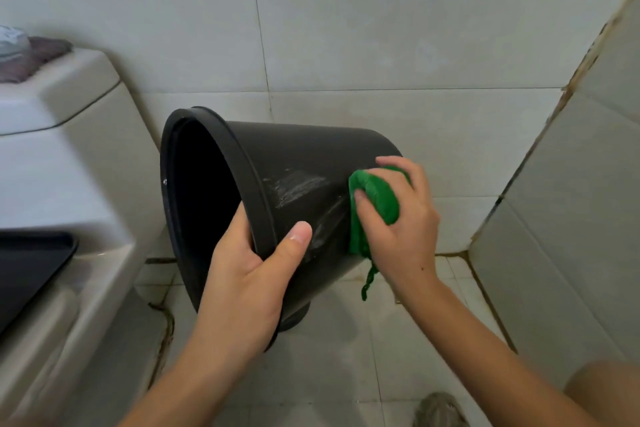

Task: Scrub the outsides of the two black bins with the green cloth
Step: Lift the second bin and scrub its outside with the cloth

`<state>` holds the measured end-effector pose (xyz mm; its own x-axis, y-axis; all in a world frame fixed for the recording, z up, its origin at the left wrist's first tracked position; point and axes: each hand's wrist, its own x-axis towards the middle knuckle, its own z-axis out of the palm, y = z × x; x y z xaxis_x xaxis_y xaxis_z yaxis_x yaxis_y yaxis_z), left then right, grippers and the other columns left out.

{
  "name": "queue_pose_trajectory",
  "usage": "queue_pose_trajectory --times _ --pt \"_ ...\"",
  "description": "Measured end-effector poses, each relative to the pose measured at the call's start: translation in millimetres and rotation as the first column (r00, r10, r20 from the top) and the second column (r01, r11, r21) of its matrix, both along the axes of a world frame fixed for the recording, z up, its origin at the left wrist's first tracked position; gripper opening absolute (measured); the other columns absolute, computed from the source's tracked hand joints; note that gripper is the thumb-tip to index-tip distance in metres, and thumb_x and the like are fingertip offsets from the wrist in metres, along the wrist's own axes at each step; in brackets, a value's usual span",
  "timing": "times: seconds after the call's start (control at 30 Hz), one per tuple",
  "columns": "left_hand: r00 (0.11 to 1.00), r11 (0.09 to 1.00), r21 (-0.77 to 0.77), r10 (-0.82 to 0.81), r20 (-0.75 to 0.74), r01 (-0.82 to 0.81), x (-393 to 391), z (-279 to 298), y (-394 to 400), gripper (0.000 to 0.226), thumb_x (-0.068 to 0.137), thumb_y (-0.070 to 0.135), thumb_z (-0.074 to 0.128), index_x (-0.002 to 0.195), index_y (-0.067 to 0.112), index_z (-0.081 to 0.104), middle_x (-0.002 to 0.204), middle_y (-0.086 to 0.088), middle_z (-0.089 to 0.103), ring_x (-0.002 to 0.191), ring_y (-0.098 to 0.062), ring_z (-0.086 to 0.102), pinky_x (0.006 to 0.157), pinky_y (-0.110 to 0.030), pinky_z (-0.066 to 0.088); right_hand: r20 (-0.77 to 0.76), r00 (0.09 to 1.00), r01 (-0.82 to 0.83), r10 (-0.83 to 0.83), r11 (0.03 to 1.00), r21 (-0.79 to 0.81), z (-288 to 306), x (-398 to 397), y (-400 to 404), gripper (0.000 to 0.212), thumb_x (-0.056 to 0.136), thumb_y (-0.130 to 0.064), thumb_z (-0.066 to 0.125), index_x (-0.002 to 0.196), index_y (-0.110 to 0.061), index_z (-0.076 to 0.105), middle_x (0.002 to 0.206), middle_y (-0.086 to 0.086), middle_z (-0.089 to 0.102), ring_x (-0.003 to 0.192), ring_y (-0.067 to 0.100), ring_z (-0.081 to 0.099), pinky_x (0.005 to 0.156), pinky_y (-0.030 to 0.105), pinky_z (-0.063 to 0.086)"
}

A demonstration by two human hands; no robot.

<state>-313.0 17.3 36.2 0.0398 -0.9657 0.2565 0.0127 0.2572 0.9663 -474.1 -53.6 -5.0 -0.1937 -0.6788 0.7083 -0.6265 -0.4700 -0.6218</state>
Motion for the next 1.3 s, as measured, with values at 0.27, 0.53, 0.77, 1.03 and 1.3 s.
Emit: queue_pose_trajectory --times 0.27,0.53,0.77,1.03,1.3 --pt "0.993 0.999 0.03 0.043 -0.112 -0.04 -1.6 -7.5 -6.2 0.021 0.08 0.037 0.065 0.099 0.04 0.073 0.106 0.002 0.075 0.104 -0.018 0.07 0.095 -0.045 0.051 -0.361 0.912 -0.289 0.195 0.93 -0.226 -4.3 28.4 31.9 0.024 0.091 -0.023 0.062 0.099 -0.005 0.074 0.115 0.015 0.066 0.104 0.028 0.064 0.088 0.036 0.053" --pt "0.996 0.999 0.034 0.027 -0.087 -0.024 -8.0 -8.5 -0.4 0.024 0.083 0.034 0.063 0.105 0.038 0.072 0.11 0.004 0.075 0.106 -0.016 0.07 0.093 -0.042 0.053 -0.11 0.993 -0.045 0.04 0.998 -0.045 -0.6 22.7 18.8 0.028 0.085 -0.031 0.06 0.099 -0.01 0.072 0.116 0.006 0.063 0.102 0.022 0.061 0.085 0.033 0.051" --pt "0.987 0.997 0.07 0.029 -0.156 -0.019 -5.5 -4.2 -0.6 0.021 0.084 0.027 0.059 0.089 0.04 0.074 0.097 0.001 0.076 0.091 -0.012 0.072 0.072 -0.022 0.056 -0.267 0.945 -0.241 0.188 0.953 -0.184 -0.3 35.2 45.0 0.036 0.093 -0.038 0.06 0.102 -0.006 0.074 0.117 0.015 0.064 0.107 0.024 0.061 0.088 0.034 0.052" --pt "0.966 0.99 0.13 0.078 -0.248 -0.047 0.5 1.7 0.0 0.029 0.08 0.028 0.058 0.105 0.025 0.072 0.107 -0.005 0.076 0.103 -0.024 0.071 0.088 -0.042 0.051 0.108 0.798 -0.601 0.593 0.771 0.211 18.4 20.2 57.0 0.056 0.096 -0.03 0.036 0.152 -0.025 0.027 0.156 -0.008 0.03 0.145 0.008 0.025 0.117 0.025 0.025" --pt "0.949 0.984 0.159 0.124 -0.291 -0.08 5.3 6.5 -2.9 0.032 0.078 0.031 0.057 0.105 0.021 0.07 0.103 -0.007 0.077 0.096 -0.026 0.073 0.079 -0.04 0.054 -0.09 0.971 -0.186 0.223 0.935 0.303 20.3 16.8 52.7 0.066 0.066 -0.078 0.054 0.115 -0.035 0.06 0.103 -0.024 0.054 0.105 0.002 0.046 0.088 0.032 0.045"
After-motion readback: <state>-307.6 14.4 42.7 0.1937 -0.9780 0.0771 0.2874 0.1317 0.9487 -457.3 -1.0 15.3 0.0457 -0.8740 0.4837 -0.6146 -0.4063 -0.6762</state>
